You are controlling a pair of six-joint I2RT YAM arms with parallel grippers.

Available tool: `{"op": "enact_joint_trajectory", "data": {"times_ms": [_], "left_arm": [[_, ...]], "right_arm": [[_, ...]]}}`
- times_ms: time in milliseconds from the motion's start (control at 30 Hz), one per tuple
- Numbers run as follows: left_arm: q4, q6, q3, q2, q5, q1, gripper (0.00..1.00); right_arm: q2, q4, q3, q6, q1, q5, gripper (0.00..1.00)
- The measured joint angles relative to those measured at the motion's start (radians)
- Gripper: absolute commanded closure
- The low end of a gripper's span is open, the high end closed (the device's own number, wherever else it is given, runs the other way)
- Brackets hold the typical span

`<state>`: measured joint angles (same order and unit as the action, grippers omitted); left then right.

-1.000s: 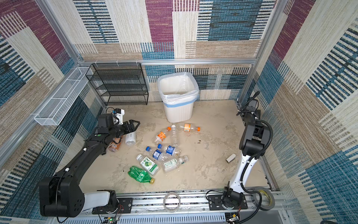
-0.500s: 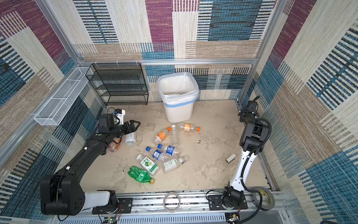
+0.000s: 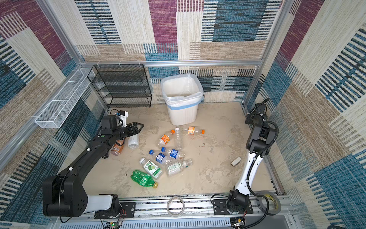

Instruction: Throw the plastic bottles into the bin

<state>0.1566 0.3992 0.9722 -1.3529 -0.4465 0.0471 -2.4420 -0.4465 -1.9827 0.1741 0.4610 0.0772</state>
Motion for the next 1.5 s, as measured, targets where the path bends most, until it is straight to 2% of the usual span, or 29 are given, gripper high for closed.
{"op": "enact_joint_trajectory", "data": {"times_ms": [200, 367, 533, 733, 933, 1067, 1300, 1433, 1500], "left_arm": [[0.013, 0.0, 0.011, 0.002, 0.001, 0.0, 0.2], [0.016, 0.0, 0.019, 0.002, 0.005, 0.001, 0.2], [0.016, 0.0, 0.025, 0.001, 0.004, 0.001, 0.21], [0.016, 0.0, 0.026, 0.006, 0.004, 0.001, 0.21], [0.018, -0.001, 0.021, 0.045, 0.004, 0.001, 0.21], [0.016, -0.001, 0.001, 0.069, 0.004, 0.001, 0.21], [0.006, 0.029, -0.054, 0.119, 0.002, 0.001, 0.21], [0.005, 0.039, -0.089, 0.154, 0.0, 0.001, 0.21], [0.006, 0.039, -0.101, 0.171, 0.0, 0.001, 0.21]], "right_arm": [[-0.029, -0.011, -0.04, 0.014, 0.004, -0.014, 0.46], [-0.039, -0.032, -0.075, 0.08, 0.01, -0.032, 0.6], [-0.029, -0.054, -0.083, 0.119, 0.009, -0.056, 0.67], [0.033, -0.074, -0.072, 0.109, -0.004, -0.059, 0.71], [0.149, -0.052, 0.01, 0.06, -0.029, -0.065, 0.72], [0.259, -0.044, 0.135, 0.031, -0.082, -0.076, 0.71], [0.454, -0.008, 0.404, -0.043, -0.191, -0.174, 0.69], [0.508, -0.002, 0.544, -0.069, -0.24, -0.209, 0.66], [0.511, -0.004, 0.576, -0.081, -0.252, -0.232, 0.6]]}}
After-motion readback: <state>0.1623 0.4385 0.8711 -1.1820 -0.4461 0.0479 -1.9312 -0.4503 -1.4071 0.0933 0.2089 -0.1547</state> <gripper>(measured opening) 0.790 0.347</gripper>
